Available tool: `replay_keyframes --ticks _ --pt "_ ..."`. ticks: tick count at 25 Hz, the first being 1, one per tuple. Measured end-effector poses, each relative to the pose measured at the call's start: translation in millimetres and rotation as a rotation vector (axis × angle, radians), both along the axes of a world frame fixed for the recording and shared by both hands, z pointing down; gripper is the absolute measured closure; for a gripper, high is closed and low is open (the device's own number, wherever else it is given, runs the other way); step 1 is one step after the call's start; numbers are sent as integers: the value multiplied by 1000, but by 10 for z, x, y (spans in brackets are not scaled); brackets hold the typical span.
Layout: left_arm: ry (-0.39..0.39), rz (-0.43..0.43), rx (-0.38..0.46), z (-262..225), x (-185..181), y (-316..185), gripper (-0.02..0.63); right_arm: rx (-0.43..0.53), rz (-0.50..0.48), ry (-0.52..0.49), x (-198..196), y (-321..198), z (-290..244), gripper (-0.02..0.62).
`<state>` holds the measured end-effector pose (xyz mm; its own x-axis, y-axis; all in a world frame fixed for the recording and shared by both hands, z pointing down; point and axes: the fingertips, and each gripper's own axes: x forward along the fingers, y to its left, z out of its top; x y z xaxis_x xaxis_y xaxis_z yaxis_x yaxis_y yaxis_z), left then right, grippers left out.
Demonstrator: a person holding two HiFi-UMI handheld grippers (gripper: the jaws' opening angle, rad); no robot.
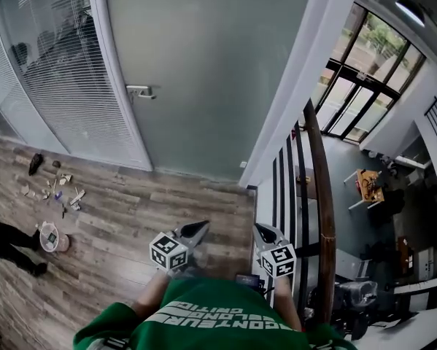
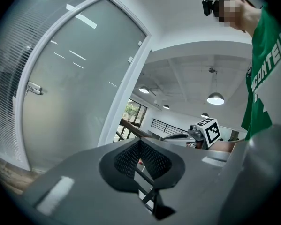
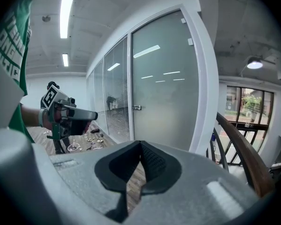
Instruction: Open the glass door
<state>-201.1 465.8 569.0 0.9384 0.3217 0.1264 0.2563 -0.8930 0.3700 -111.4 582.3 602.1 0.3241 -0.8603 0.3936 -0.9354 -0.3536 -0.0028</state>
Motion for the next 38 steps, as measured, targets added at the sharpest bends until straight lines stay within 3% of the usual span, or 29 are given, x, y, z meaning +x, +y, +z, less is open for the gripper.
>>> replay_keyframes --ticks 7,15,29,38 --pt "-7 15 -26 16 108 -300 591 -21 12 -3 94 -295 -11 603" --pt "16 -26 -67 -30 136 -849 591 -56 -4 12 114 -719 -47 603" --pt "40 -191 -104 19 -177 -1672 590 -86 -158 48 14 -1581 -84 603" --pt "15 -318 -108 112 -235 -2105 590 -92 -325 41 92 -2235 12 603"
